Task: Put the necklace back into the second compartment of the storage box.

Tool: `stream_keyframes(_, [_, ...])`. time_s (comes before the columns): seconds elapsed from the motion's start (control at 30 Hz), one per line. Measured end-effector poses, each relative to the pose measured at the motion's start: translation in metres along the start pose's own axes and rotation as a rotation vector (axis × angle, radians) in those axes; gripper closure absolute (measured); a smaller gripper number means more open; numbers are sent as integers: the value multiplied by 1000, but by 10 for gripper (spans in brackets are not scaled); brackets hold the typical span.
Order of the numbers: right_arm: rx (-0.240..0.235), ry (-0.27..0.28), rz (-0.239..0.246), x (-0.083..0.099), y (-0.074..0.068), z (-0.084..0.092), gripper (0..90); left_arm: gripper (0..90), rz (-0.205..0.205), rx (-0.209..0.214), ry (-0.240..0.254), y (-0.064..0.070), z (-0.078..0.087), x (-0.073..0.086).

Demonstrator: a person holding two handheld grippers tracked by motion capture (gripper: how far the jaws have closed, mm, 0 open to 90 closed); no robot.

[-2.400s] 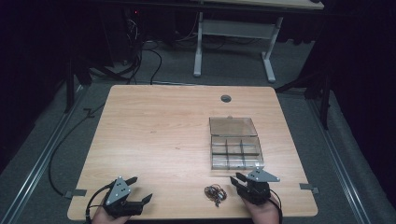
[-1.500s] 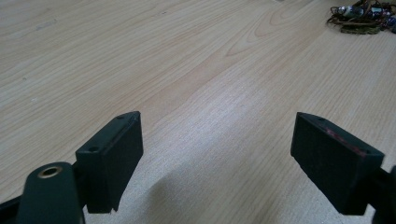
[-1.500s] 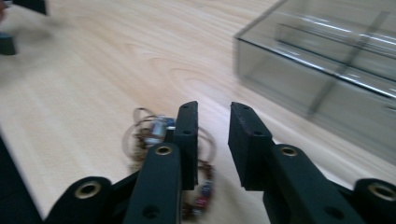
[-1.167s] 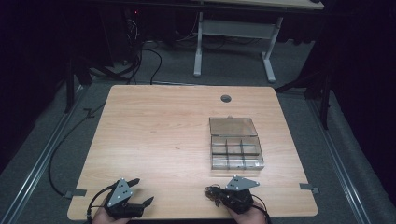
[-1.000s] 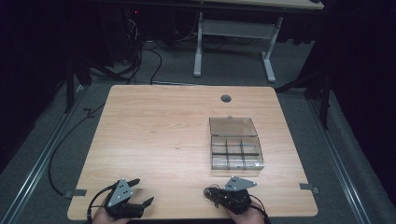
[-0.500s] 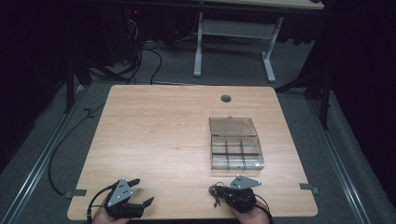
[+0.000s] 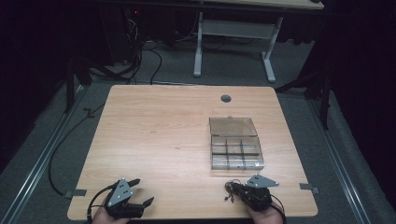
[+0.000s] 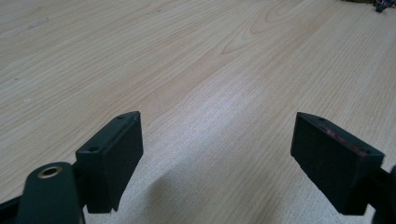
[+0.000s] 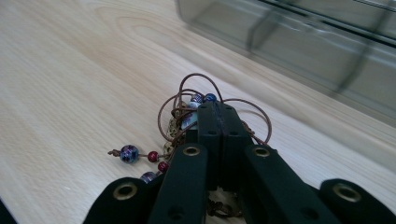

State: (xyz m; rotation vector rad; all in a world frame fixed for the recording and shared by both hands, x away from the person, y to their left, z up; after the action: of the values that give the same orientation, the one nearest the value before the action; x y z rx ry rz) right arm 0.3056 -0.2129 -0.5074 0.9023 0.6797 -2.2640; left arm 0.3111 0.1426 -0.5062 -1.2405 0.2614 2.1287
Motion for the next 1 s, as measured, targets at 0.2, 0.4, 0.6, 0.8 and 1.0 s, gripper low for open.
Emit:
stream_keyframes(0.2, [53, 20, -47, 10, 19, 19, 900, 172, -7, 1, -2, 1, 0, 0])
stream_keyframes(0.4, [78, 37, -71, 17, 27, 30, 899, 172, -5, -1, -2, 0, 0, 0])
stream_keyframes(0.6, [84, 39, -76, 19, 28, 33, 897, 172, -6, -1, 0, 1, 0, 0])
stream_keyframes(0.8, [67, 91, -54, 11, 23, 40, 865, 171, -7, 3, 4, 1, 0, 0])
stream_keyframes(1.0, [136, 119, -54, 9, 26, 51, 843, 170, -11, 8, 4, 1, 0, -1])
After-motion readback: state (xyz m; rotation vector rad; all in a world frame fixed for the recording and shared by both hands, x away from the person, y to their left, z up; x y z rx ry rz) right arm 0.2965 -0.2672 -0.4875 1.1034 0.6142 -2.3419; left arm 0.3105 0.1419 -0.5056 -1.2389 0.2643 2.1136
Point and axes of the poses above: each handheld gripper's, and its own axes: z roughly backward along the jaws, x roughly out of its underside, y roughly to its right, the point moved 8 cm from there along -z, roughly forward along the jaws, and after that the axes turned 15 degrees about -x, right-handed, at the moved point
